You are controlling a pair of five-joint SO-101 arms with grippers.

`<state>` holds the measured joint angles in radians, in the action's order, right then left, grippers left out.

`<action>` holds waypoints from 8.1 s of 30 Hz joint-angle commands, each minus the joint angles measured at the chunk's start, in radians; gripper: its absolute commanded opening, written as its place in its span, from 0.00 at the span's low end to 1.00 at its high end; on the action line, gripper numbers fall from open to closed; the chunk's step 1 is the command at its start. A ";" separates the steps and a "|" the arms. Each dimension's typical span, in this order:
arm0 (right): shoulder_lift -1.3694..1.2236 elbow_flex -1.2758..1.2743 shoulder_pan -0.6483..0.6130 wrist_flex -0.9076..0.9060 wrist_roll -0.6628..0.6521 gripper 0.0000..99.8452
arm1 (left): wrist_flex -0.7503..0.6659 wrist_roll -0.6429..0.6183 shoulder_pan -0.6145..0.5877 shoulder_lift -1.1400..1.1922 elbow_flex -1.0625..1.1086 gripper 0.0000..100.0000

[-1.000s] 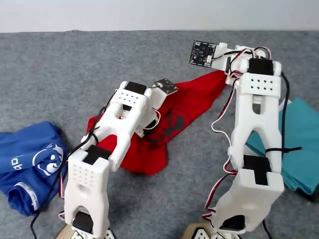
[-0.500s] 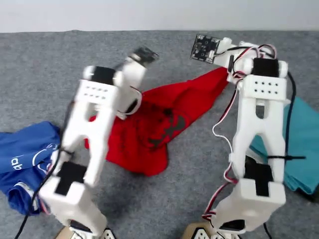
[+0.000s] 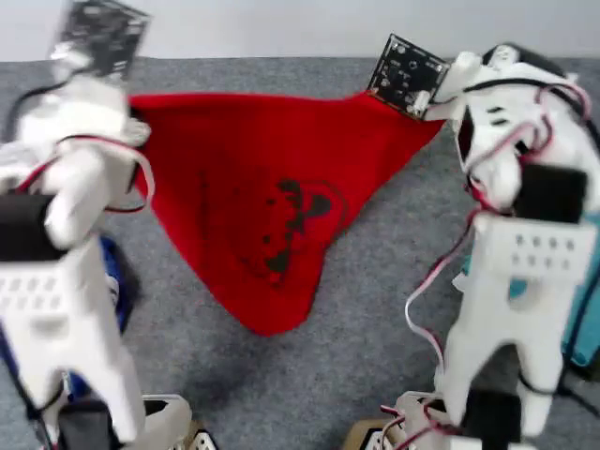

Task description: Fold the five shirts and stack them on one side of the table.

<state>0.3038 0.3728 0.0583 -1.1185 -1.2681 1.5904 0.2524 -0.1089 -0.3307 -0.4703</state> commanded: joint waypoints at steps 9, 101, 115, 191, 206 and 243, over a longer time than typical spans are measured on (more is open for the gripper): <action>0.338 0.015 0.004 0.189 0.011 0.01 | -0.015 0.141 -0.032 -0.259 -0.082 0.01; -0.526 -0.178 -0.038 1.561 -0.095 0.01 | -0.941 0.592 -0.031 0.236 0.441 0.00; -0.526 -0.419 -0.022 1.560 -0.262 0.01 | -0.806 0.595 -0.041 0.330 0.496 0.00; 0.312 -1.049 -0.213 -0.116 -0.074 0.02 | -0.353 0.465 -0.117 0.772 0.343 0.09; 0.463 -0.867 -0.173 -0.162 0.025 0.14 | -0.157 0.468 -0.219 0.621 0.205 0.11; -0.774 -0.020 -0.030 0.004 0.884 0.01 | -0.557 -0.086 -0.086 0.485 0.596 0.01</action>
<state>-0.4465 0.2409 0.0261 -1.0894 -0.4120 1.1362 0.1726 -0.2240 0.2110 0.0560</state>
